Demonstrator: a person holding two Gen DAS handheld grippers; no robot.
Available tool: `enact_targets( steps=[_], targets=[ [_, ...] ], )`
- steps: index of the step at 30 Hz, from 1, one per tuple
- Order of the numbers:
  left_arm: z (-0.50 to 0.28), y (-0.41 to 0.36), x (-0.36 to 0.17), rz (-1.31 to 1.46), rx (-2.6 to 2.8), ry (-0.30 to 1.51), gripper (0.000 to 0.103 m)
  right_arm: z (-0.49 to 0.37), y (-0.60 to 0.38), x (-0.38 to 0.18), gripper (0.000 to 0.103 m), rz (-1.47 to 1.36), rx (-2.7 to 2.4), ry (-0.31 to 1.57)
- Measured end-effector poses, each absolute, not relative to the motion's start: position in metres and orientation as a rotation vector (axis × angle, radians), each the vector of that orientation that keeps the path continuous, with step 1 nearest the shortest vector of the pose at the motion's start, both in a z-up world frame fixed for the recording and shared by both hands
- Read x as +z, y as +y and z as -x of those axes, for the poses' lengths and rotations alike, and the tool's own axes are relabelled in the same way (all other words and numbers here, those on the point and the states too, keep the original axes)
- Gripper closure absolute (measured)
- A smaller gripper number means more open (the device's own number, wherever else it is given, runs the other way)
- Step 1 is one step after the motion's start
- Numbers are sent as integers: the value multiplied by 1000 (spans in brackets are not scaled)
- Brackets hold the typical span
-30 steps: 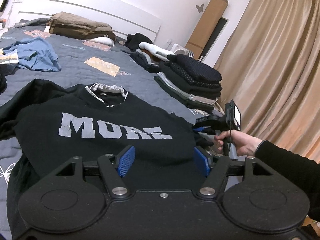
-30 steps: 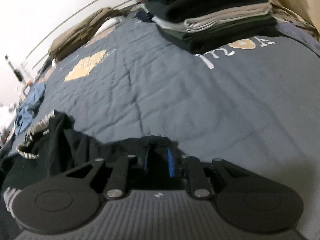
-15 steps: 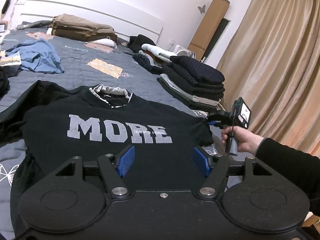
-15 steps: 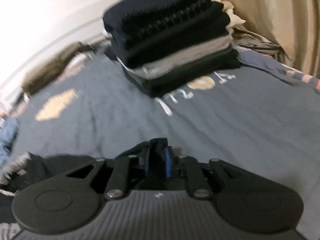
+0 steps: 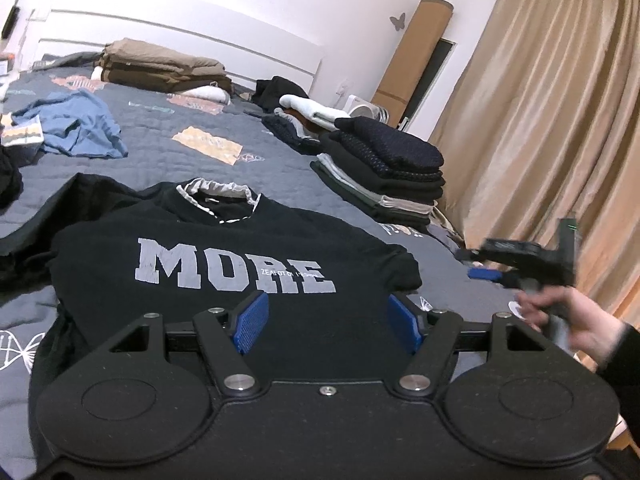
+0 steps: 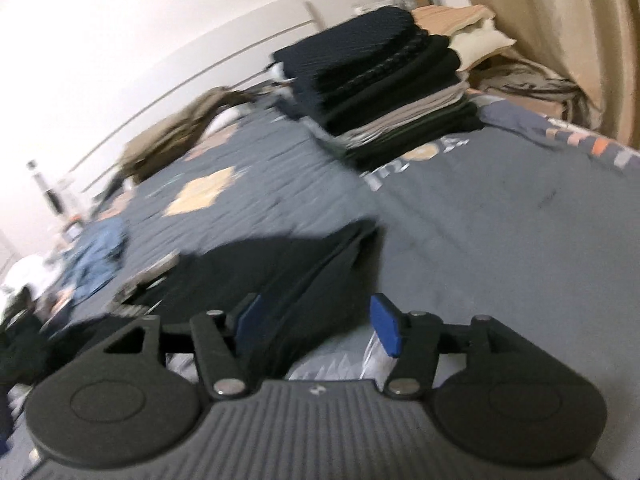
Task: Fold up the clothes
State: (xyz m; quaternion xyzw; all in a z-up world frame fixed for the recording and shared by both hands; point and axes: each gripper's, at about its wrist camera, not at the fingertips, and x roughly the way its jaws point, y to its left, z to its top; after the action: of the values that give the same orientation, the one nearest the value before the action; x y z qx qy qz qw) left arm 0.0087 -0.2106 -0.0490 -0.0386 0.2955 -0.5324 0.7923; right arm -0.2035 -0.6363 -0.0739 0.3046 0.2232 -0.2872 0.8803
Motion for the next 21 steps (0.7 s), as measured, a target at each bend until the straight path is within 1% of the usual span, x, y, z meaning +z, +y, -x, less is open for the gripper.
enact_targets(
  steps=[3,7,10,17,21],
  targets=[
    [2,-201,-46,67,-1145,628,37,231,-591,-69,39,-650,-533,466],
    [22,-174,-52,49,-1103,642,36,256,-540,-76,38,-688,-468,523],
    [34,-151,-61,41,-1057,664,36,269,-505,-84,36,-659,-450,576],
    [47,-96,-76,-61,-916,688,36,297,-456,-117,35,-606,-482,691],
    [46,-61,-89,-98,-827,713,36,320,-440,-132,35,-587,-498,699]
  ],
)
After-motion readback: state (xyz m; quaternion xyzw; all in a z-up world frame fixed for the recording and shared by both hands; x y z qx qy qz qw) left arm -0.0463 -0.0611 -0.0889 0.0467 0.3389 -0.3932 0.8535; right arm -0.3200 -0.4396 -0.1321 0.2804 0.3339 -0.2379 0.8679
